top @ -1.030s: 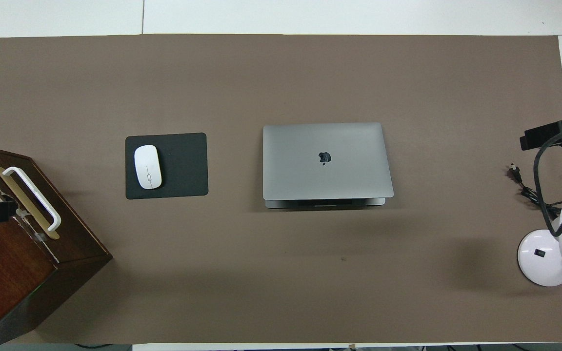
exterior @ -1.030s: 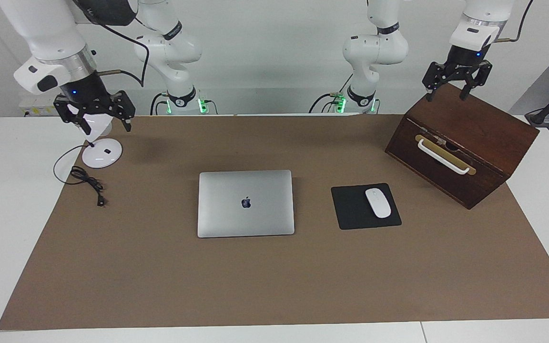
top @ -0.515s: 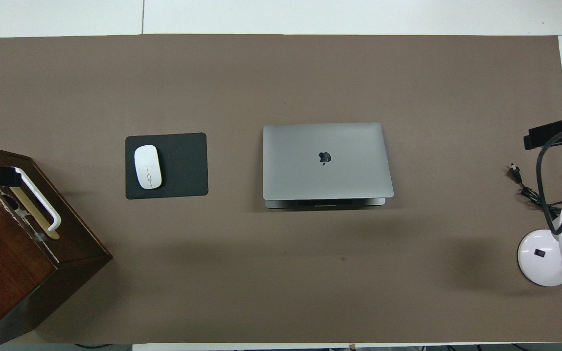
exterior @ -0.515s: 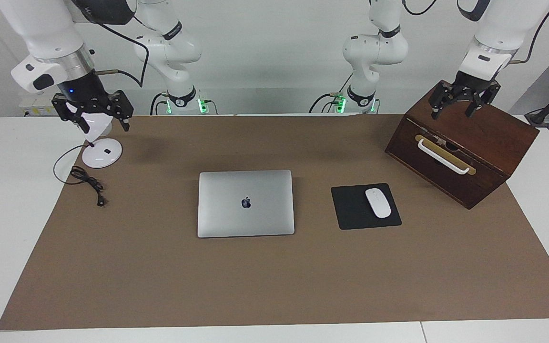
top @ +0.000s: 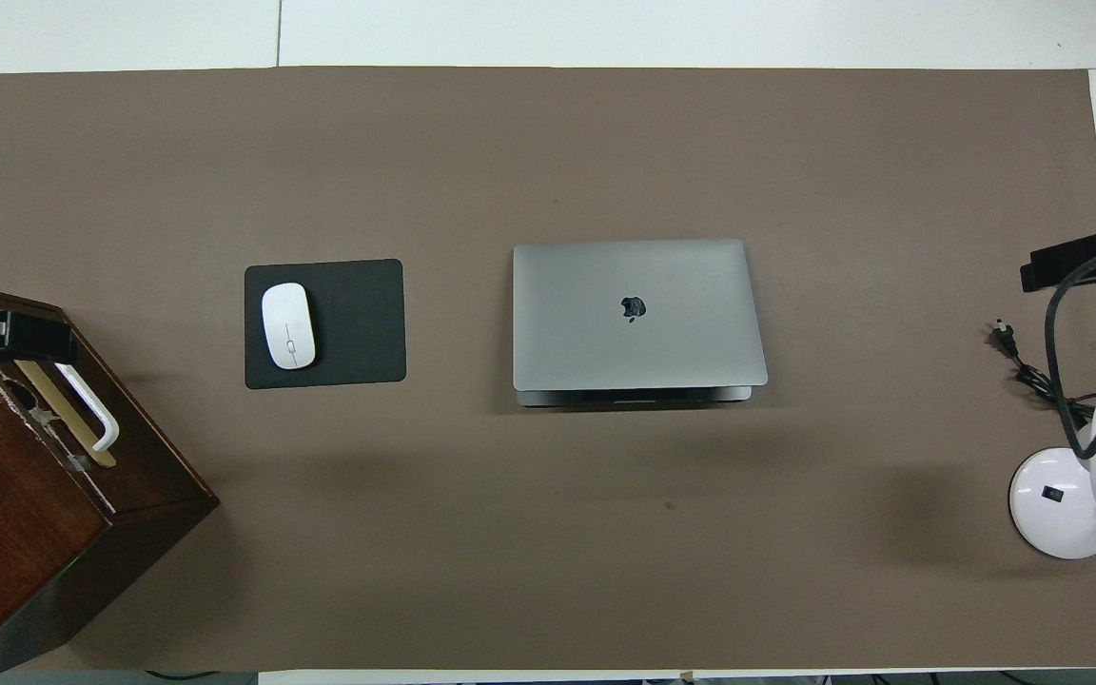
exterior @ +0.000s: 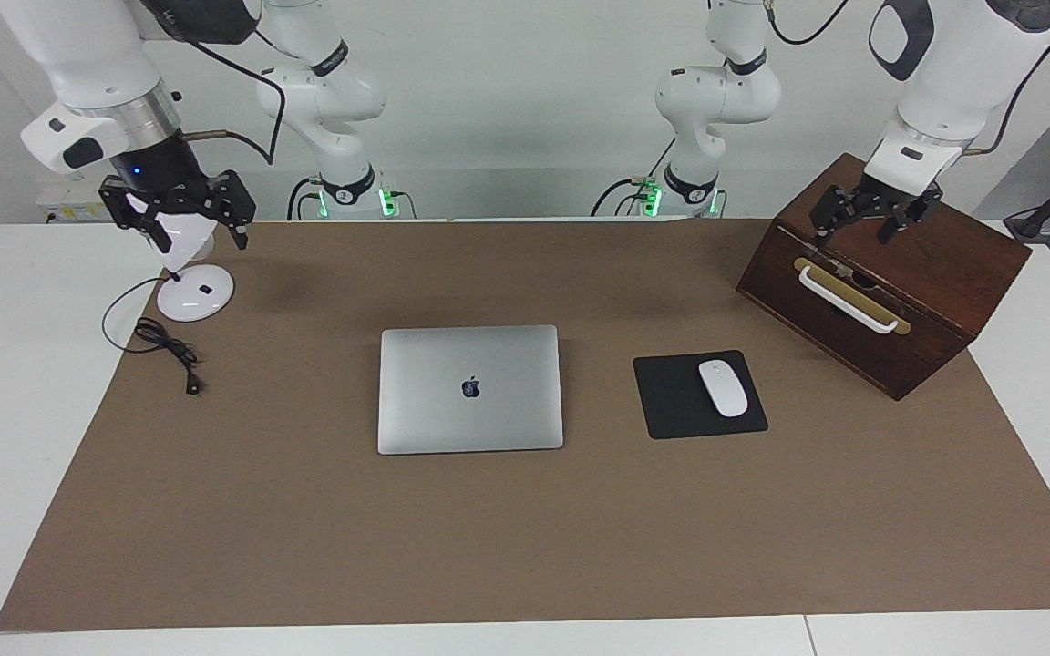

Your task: Close laptop with both arms

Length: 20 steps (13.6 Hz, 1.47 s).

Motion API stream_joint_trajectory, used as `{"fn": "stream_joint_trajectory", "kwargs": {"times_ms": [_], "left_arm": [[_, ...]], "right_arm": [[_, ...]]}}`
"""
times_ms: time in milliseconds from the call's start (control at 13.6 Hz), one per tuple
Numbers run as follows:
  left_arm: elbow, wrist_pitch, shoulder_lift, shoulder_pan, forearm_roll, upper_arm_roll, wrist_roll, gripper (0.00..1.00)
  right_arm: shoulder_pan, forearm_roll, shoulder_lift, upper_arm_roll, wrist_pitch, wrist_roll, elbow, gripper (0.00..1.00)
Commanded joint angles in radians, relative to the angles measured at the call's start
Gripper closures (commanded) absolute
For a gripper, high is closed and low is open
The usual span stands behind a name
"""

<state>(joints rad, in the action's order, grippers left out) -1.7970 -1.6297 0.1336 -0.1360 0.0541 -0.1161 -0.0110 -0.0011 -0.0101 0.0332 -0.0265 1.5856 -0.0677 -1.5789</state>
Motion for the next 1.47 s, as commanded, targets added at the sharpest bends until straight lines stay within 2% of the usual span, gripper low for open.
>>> {"fn": "stream_joint_trajectory", "kwargs": {"times_ms": [0, 147, 368, 589, 957, 1398], "left_arm": [[0.021, -0.005, -0.011, -0.002, -0.025, 0.001, -0.018, 0.0], [0.015, -0.067, -0.022, 0.007, -0.059, 0.001, -0.018, 0.0], [0.016, -0.084, -0.023, 0.009, -0.059, 0.0, -0.018, 0.0], [0.022, -0.067, -0.023, 0.015, -0.059, 0.0, -0.017, 0.0], [0.111, 0.05, -0.04, 0.018, -0.059, 0.0, -0.017, 0.0], [0.116, 0.05, -0.051, 0.018, -0.057, 0.0, -0.017, 0.0]], "right_arm": [[-0.005, -0.002, 0.031, 0.007, -0.016, 0.011, -0.027, 0.0], [-0.013, -0.002, 0.033, 0.007, -0.01, 0.006, -0.026, 0.0], [-0.016, -0.001, 0.031, 0.007, 0.0, -0.006, -0.023, 0.0], [-0.014, -0.001, 0.031, 0.007, 0.004, -0.001, -0.023, 0.0], [-0.014, -0.001, 0.031, 0.007, 0.005, 0.002, -0.019, 0.0], [-0.016, -0.008, 0.027, 0.005, 0.028, -0.001, -0.015, 0.0]]}}
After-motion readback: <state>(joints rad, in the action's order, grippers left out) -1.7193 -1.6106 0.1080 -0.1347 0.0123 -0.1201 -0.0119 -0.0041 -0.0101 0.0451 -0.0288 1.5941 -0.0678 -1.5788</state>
